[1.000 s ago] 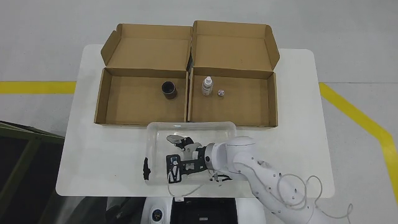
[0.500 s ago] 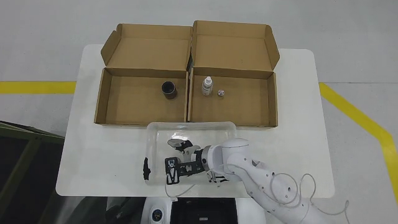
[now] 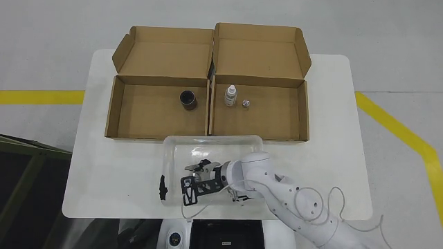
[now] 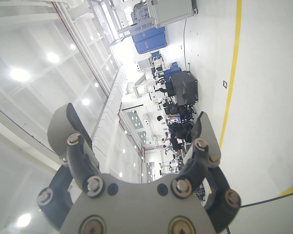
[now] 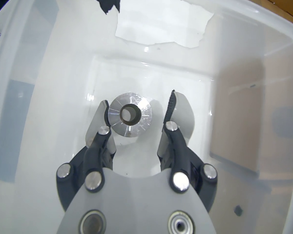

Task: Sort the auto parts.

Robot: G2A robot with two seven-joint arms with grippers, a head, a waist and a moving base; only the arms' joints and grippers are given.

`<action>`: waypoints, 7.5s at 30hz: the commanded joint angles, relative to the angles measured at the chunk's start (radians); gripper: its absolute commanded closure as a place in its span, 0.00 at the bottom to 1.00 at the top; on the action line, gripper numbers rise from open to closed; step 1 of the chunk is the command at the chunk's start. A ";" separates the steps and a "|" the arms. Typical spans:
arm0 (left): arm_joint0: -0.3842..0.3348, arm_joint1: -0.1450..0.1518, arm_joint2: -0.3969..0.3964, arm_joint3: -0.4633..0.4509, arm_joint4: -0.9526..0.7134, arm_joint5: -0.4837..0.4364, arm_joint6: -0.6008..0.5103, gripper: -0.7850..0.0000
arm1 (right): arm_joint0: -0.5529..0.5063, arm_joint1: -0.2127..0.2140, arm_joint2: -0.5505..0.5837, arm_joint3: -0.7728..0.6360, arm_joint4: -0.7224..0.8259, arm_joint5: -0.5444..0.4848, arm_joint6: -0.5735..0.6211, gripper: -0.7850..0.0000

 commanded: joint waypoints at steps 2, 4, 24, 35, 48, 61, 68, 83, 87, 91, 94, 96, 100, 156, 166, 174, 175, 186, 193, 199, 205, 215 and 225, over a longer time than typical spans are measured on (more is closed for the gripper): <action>0.000 0.000 0.000 0.000 0.000 0.000 0.000 0.00 | 0.010 -0.002 -0.005 0.009 0.015 -0.014 0.003 0.77; 0.000 0.000 0.000 0.000 0.000 0.000 0.000 0.00 | 0.015 -0.003 -0.006 0.011 0.024 -0.020 0.004 0.99; 0.000 0.000 0.000 0.000 0.000 0.000 0.000 0.00 | 0.007 0.024 0.116 -0.116 0.200 -0.075 -0.066 1.00; 0.000 0.000 0.000 0.000 0.000 0.000 0.000 0.00 | -0.029 0.058 0.272 -0.249 0.379 -0.119 -0.125 1.00; 0.000 0.000 0.000 0.000 0.000 0.000 0.000 0.00 | -0.070 0.087 0.407 -0.296 0.476 -0.105 -0.206 1.00; 0.000 0.000 0.000 0.000 0.000 0.000 0.000 0.00 | -0.065 0.097 0.443 -0.272 0.512 -0.060 -0.263 1.00; 0.000 0.000 0.000 0.000 0.000 0.000 0.000 0.00 | -0.022 0.091 0.407 -0.219 0.537 -0.015 -0.274 1.00; 0.000 0.000 0.000 0.000 0.000 0.000 0.000 0.00 | 0.167 0.047 0.214 -0.075 0.508 0.103 -0.168 1.00; 0.000 0.000 0.000 0.000 0.000 0.000 0.000 0.00 | 0.225 0.028 0.151 -0.015 0.492 0.134 -0.146 1.00; 0.000 0.000 0.000 0.000 0.000 0.000 0.000 0.00 | 0.281 0.007 0.100 0.041 0.468 0.168 -0.124 1.00; 0.000 0.000 0.000 0.000 0.000 0.000 0.000 0.00 | 0.322 -0.008 0.068 0.084 0.454 0.189 -0.107 1.00; 0.000 0.000 0.000 0.000 0.000 0.000 0.000 0.00 | 0.349 -0.019 0.046 0.114 0.449 0.200 -0.098 1.00; 0.000 0.000 0.000 0.000 0.000 0.000 0.000 0.00 | 0.396 -0.041 0.005 0.170 0.441 0.215 -0.081 1.00; 0.000 0.000 0.000 0.000 0.000 0.000 0.000 0.00 | 0.569 -0.235 -0.178 0.621 0.347 0.217 0.032 0.68; 0.000 0.000 0.000 0.000 0.000 0.000 0.000 0.00 | 0.559 -0.237 -0.150 0.601 0.346 0.191 0.012 0.61; 0.000 0.000 0.000 0.000 0.000 0.000 0.000 0.00 | 0.541 -0.225 -0.106 0.511 0.346 0.165 -0.015 0.59; 0.000 0.000 0.000 0.000 0.000 0.000 0.000 0.00 | 0.539 -0.223 -0.100 0.498 0.342 0.162 -0.014 0.59; 0.000 0.000 0.000 0.000 0.000 0.000 0.000 0.00 | 0.438 -0.177 0.029 0.282 0.377 0.131 -0.051 0.57; 0.000 0.000 0.000 0.000 0.000 0.000 0.000 0.00 | 0.289 -0.123 0.169 0.096 0.381 0.106 -0.054 0.56; 0.000 0.000 0.000 0.000 0.000 0.000 0.000 0.00 | 0.156 -0.079 0.297 -0.040 0.368 0.077 -0.049 0.55; 0.000 0.000 0.000 0.000 0.000 0.000 0.000 0.00 | 0.040 -0.043 0.431 -0.129 0.363 0.052 -0.065 0.54; 0.000 0.000 0.000 0.000 0.000 0.000 0.000 0.00 | -0.097 -0.001 0.610 -0.202 0.365 0.031 -0.150 0.50; 0.000 0.000 0.000 0.000 0.000 0.000 0.000 0.00 | -0.248 0.029 0.768 -0.236 0.332 0.079 -0.286 0.40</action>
